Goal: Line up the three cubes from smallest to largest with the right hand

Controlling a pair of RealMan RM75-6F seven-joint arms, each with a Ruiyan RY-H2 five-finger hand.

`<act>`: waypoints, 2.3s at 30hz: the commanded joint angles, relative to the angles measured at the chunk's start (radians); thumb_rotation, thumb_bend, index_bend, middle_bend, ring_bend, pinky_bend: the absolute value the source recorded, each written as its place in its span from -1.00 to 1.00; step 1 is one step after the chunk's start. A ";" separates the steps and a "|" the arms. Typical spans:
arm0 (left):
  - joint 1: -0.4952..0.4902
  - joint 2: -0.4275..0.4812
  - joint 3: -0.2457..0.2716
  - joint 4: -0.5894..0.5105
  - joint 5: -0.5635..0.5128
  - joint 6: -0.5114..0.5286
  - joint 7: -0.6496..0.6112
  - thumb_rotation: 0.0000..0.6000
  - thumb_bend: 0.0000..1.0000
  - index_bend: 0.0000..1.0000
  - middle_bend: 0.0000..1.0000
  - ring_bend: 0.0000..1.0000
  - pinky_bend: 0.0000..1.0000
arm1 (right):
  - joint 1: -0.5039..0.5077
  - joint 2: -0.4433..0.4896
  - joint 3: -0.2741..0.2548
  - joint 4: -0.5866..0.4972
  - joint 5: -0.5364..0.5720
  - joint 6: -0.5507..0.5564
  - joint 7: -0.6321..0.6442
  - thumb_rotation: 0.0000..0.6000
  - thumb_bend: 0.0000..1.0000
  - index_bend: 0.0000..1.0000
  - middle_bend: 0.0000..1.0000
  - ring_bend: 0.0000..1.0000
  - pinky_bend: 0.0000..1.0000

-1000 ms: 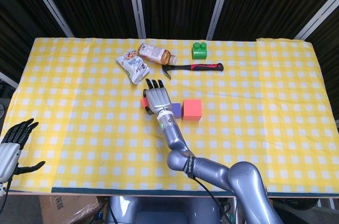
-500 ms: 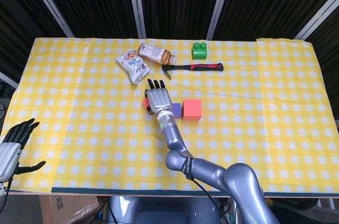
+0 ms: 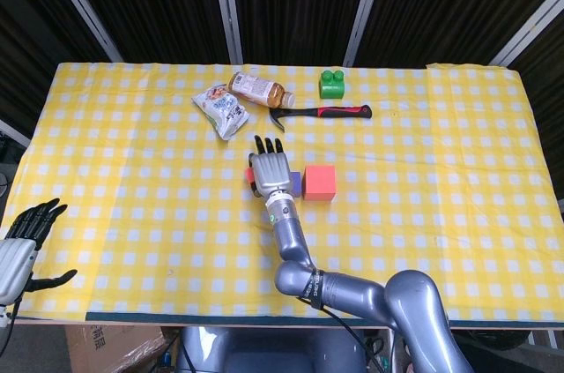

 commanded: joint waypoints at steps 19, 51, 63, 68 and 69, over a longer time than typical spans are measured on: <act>0.003 -0.002 0.000 0.000 0.002 0.007 0.006 1.00 -0.91 -1.00 -1.00 -1.00 -0.92 | -0.058 0.024 -0.010 -0.126 0.036 0.098 -0.064 1.00 -0.07 -0.08 -0.92 -1.00 -1.00; 0.006 0.000 0.004 0.000 0.006 0.010 0.004 1.00 -0.90 -1.00 -1.00 -1.00 -0.92 | -0.094 0.026 -0.023 -0.160 0.049 0.120 -0.114 1.00 -0.07 -0.30 -0.92 -1.00 -1.00; 0.006 -0.001 0.002 0.000 0.004 0.011 0.007 1.00 -0.90 -1.00 -1.00 -1.00 -0.92 | -0.104 0.044 -0.034 -0.242 0.023 0.143 -0.122 1.00 -0.06 -0.58 -0.95 -1.00 -1.00; 0.007 -0.001 0.004 -0.002 0.007 0.012 0.010 1.00 -0.90 -1.00 -1.00 -1.00 -0.92 | -0.115 0.063 -0.058 -0.324 0.007 0.168 -0.140 1.00 0.02 -0.58 -0.98 -1.00 -1.00; 0.007 -0.001 0.004 -0.002 0.007 0.012 0.011 1.00 -0.90 -1.00 -1.00 -1.00 -0.92 | -0.117 0.067 -0.064 -0.343 0.003 0.173 -0.144 1.00 0.07 -0.58 -0.98 -1.00 -1.00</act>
